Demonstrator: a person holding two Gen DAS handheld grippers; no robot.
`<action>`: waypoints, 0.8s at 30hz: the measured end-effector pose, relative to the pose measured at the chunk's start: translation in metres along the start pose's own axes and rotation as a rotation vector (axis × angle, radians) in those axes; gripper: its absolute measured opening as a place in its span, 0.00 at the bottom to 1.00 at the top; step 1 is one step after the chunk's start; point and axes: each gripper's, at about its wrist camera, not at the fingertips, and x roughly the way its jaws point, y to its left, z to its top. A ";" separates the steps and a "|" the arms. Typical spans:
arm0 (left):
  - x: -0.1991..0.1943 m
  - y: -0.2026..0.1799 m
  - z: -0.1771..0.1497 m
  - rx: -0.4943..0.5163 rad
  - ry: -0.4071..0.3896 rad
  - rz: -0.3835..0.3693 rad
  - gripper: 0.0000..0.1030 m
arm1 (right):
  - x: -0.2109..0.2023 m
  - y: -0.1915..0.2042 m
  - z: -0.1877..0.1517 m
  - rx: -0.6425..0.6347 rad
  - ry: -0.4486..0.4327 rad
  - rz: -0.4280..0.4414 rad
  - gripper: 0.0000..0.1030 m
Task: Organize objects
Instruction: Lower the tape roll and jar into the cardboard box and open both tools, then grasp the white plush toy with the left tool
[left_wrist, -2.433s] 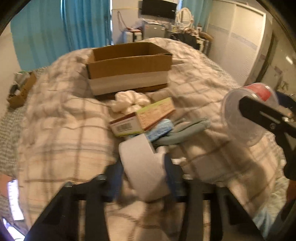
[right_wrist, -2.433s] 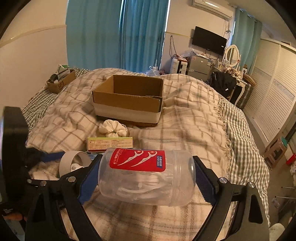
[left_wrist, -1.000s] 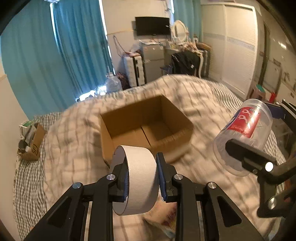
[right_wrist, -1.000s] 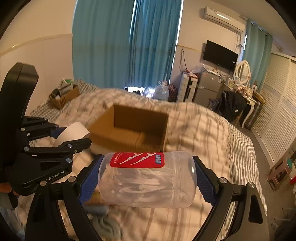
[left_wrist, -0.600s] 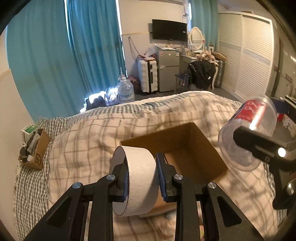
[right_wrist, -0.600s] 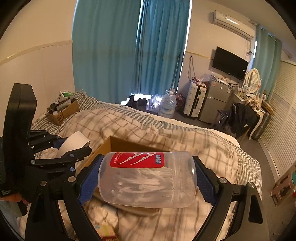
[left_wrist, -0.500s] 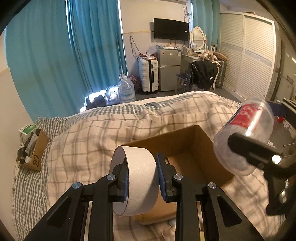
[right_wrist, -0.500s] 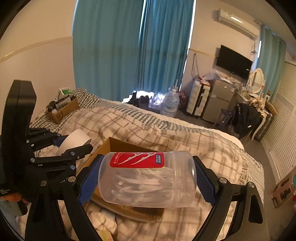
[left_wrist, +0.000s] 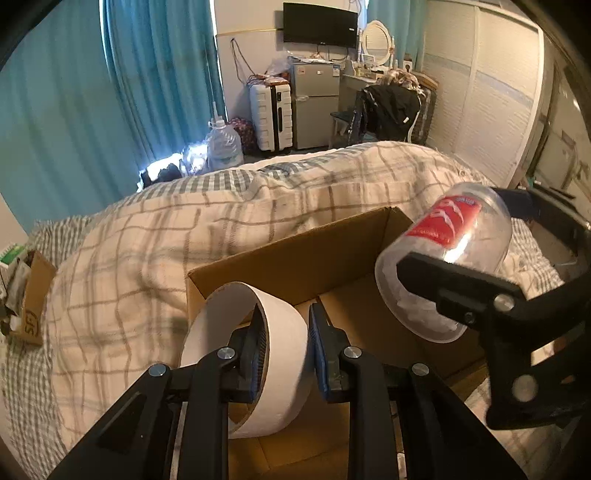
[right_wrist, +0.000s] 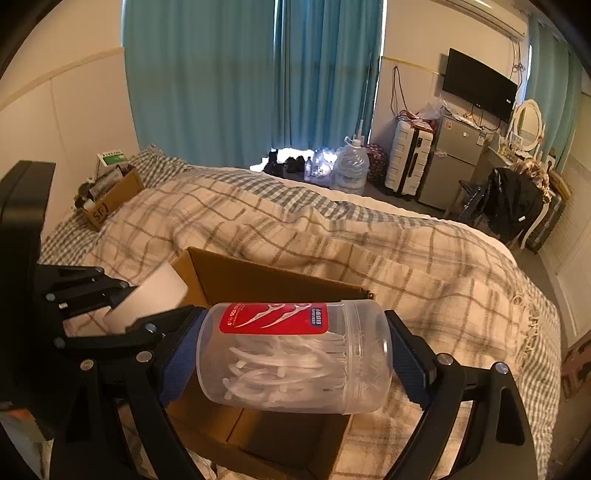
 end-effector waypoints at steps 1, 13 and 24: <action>-0.001 0.000 0.001 -0.002 -0.003 -0.003 0.23 | -0.002 -0.002 0.001 0.010 -0.002 0.014 0.88; -0.076 0.006 -0.007 -0.058 -0.067 0.024 0.79 | -0.105 -0.005 -0.002 0.015 -0.103 -0.077 0.98; -0.148 -0.015 -0.069 -0.023 -0.059 0.069 0.97 | -0.211 0.027 -0.047 -0.086 -0.140 -0.137 0.98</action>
